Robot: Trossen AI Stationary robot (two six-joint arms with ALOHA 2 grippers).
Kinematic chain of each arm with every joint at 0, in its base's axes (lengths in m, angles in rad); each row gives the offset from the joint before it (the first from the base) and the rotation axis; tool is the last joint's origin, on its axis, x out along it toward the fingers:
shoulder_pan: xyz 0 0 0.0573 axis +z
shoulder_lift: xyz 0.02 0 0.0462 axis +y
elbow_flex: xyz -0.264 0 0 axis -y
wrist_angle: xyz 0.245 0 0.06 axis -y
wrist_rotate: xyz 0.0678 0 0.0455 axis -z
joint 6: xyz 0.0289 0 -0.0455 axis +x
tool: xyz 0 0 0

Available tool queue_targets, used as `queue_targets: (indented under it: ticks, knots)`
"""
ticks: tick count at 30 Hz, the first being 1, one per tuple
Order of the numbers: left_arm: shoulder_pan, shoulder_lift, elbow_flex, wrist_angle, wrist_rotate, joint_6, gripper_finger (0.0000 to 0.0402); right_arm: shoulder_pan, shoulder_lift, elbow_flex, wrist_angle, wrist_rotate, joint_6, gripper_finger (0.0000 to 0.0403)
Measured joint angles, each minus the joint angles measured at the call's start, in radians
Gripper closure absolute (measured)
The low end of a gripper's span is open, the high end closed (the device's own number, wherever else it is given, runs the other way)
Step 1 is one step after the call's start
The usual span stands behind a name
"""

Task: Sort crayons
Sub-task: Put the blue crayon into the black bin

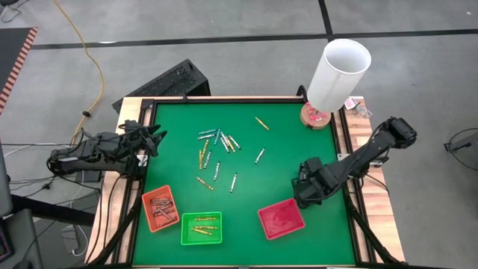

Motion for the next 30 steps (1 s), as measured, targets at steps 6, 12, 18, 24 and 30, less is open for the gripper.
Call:
queue_targets:
  ticks: [6, 12, 18, 24, 30]
  knots:
    - [0.0, 0.0, 0.0, -0.002, -0.003, -0.001, 0.0178, -0.012, 0.038, 0.0, 0.024, 0.004, -0.008, 0.0403]
    - [0.0, 0.0, 0.0, -0.003, -0.003, -0.003, 0.0178, -0.018, 0.106, -0.001, 0.034, -0.011, -0.033, 0.0403]
    - [0.0, 0.0, 0.0, -0.003, -0.003, -0.003, 0.0178, -0.036, 0.137, -0.022, 0.081, -0.038, -0.079, 0.0403]
    - [0.0, 0.0, 0.0, -0.003, -0.003, -0.003, 0.0178, -0.072, 0.127, -0.098, 0.148, -0.057, -0.106, 0.0403]
    - [0.0, 0.0, 0.0, -0.003, -0.004, -0.003, 0.0178, -0.098, 0.127, -0.151, 0.282, -0.059, -0.14, 0.0403]
